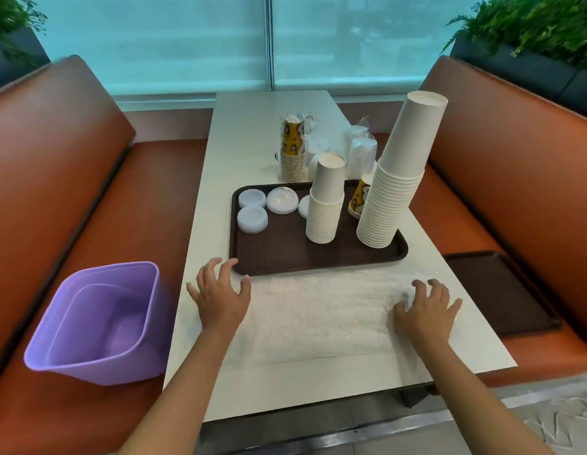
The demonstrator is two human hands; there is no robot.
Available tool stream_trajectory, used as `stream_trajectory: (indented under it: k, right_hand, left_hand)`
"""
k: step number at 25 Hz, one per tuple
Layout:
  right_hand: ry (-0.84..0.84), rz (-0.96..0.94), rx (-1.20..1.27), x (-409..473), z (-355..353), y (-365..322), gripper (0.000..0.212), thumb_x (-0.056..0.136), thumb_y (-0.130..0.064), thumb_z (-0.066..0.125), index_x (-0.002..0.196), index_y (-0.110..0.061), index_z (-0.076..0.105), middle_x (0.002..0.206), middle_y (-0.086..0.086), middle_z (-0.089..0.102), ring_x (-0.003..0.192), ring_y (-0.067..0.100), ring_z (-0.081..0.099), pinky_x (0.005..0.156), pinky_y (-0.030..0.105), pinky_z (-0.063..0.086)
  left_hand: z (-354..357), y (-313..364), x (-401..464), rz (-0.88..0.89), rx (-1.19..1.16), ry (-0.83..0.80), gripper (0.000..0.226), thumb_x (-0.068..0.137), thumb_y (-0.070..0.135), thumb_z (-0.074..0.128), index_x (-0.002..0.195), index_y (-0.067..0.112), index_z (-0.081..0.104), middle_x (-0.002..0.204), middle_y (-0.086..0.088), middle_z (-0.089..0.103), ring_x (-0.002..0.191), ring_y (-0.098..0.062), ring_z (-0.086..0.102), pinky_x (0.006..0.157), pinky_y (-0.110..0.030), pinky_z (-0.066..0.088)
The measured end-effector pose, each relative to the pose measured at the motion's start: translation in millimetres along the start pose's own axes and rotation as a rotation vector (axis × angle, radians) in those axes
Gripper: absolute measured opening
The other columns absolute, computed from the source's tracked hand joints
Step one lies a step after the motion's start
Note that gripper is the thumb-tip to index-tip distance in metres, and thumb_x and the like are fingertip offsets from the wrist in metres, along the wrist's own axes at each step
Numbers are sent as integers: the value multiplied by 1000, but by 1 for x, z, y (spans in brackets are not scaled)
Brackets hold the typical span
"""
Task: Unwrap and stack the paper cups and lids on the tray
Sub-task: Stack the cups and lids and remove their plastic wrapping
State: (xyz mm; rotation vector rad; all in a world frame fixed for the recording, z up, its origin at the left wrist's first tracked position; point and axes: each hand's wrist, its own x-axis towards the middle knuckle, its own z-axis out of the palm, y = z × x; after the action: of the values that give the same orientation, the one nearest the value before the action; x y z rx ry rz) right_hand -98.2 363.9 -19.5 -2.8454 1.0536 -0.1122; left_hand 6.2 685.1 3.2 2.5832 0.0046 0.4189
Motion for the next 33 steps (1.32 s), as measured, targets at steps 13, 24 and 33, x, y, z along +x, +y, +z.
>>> stream_trajectory:
  k: [13,24,33]
  right_hand:
    - [59,-44,864,103,-54,-37,80,77,-26,77,141,-10,32,143,11,34,128,27,41,104,42,40]
    - [-80,-189,1194,152,-28,-62,112,43,-45,83,136,-37,21,128,-24,44,113,-7,45,86,5,36]
    - [-46,-118,1151,166,-14,-64,103,39,-52,78,128,-32,31,116,-22,49,105,-13,48,79,4,38]
  left_hand:
    - [69,146,84,-88,-620,-465,106,73,26,79,150,26,7,154,-2,22,140,-20,27,114,-37,27]
    - [123,206,140,25,-649,-443,95,61,25,86,140,21,33,132,1,52,122,-17,49,96,-33,42]
    - [154,228,198,39,-664,-483,89,66,20,84,138,20,33,135,-2,51,125,-22,46,92,-26,34]
